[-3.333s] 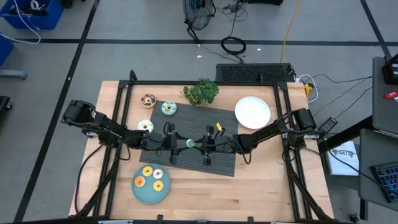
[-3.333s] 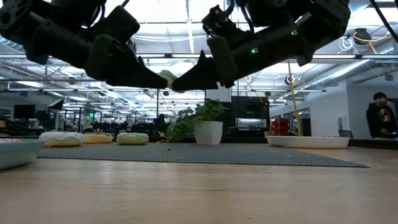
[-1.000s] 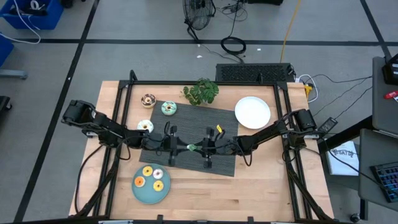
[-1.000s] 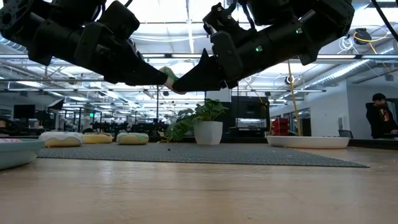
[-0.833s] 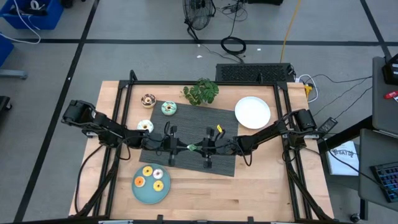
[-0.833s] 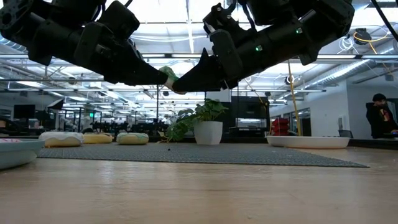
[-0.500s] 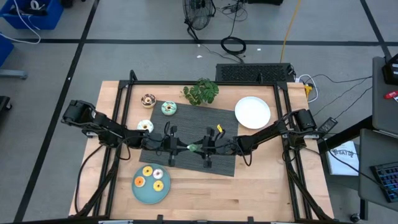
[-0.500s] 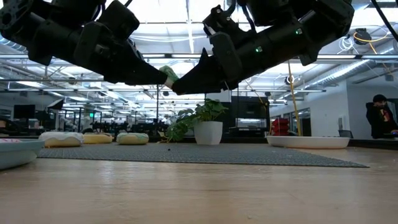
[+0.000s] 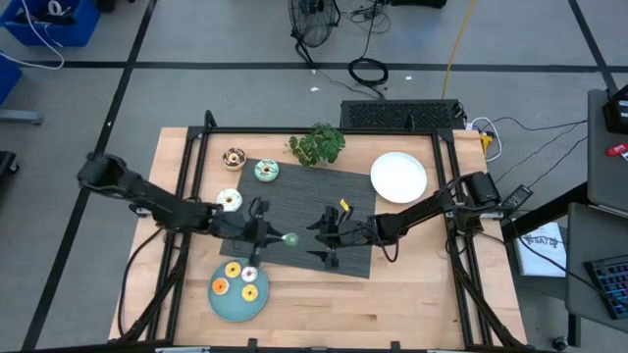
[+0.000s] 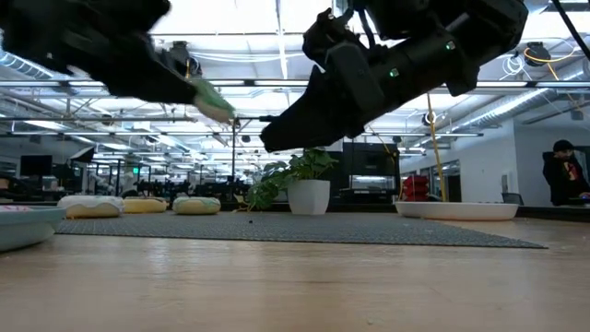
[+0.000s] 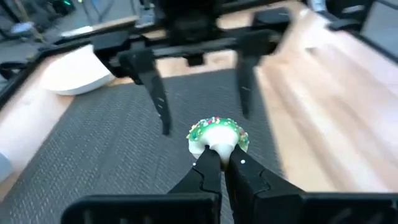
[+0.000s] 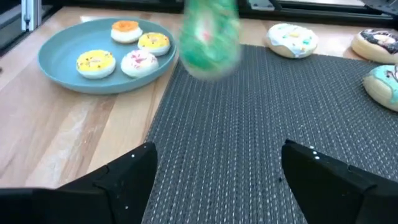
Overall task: Pick & Place donuts
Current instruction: Put the green donut on the blue plate
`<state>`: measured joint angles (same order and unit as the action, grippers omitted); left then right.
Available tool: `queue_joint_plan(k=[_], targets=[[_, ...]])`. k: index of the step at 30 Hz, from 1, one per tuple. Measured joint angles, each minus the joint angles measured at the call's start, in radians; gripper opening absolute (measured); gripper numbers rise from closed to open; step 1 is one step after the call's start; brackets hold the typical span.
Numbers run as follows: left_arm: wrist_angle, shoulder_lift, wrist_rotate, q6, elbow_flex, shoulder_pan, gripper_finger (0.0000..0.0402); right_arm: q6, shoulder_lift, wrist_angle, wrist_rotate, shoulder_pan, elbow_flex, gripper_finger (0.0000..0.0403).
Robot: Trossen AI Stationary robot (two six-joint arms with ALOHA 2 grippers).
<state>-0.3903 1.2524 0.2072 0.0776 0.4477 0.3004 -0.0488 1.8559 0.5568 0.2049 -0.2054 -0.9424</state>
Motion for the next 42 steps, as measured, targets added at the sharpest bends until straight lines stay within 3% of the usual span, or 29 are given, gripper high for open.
queue_joint_plan(k=[4, 9, 15, 19, 22, 30, 35, 42], targets=[[0.214, -0.132, -0.009, -0.077, 0.0, 0.11, 0.001, -0.027, -0.003, -0.004, 0.001, 0.0, 0.0, 0.0323], [0.44, -0.207, 0.032, -0.323, 0.0, 0.356, 0.0007, -0.044, -0.003, -0.009, 0.001, 0.0, 0.0, 0.0321], [0.426, -0.144, 0.106, -0.57, 0.0, 0.686, 0.0007, -0.044, -0.003, -0.008, 0.001, 0.0, 0.0, 0.0321], [0.412, -0.063, 0.245, -0.726, 0.0, 0.819, 0.002, -0.044, -0.003, -0.007, 0.001, 0.0, 0.0, 0.032], [0.41, 0.002, 0.29, -0.83, 0.0, 0.853, 0.0046, -0.044, -0.003, 0.0, 0.002, 0.0, 0.0, 0.032], [0.377, 0.139, 0.25, -0.927, 0.0, 0.848, 0.0079, -0.044, -0.004, 0.007, 0.003, 0.0, 0.0, 0.032], [0.381, 0.135, 0.2, -0.928, 0.0, 0.838, 0.0081, -0.042, -0.004, 0.008, 0.003, 0.0, 0.0, 0.032], [0.381, 0.067, 0.048, -0.921, 0.0, 0.838, 0.0082, -0.041, -0.004, 0.007, 0.003, 0.0, 0.0, 0.032]])
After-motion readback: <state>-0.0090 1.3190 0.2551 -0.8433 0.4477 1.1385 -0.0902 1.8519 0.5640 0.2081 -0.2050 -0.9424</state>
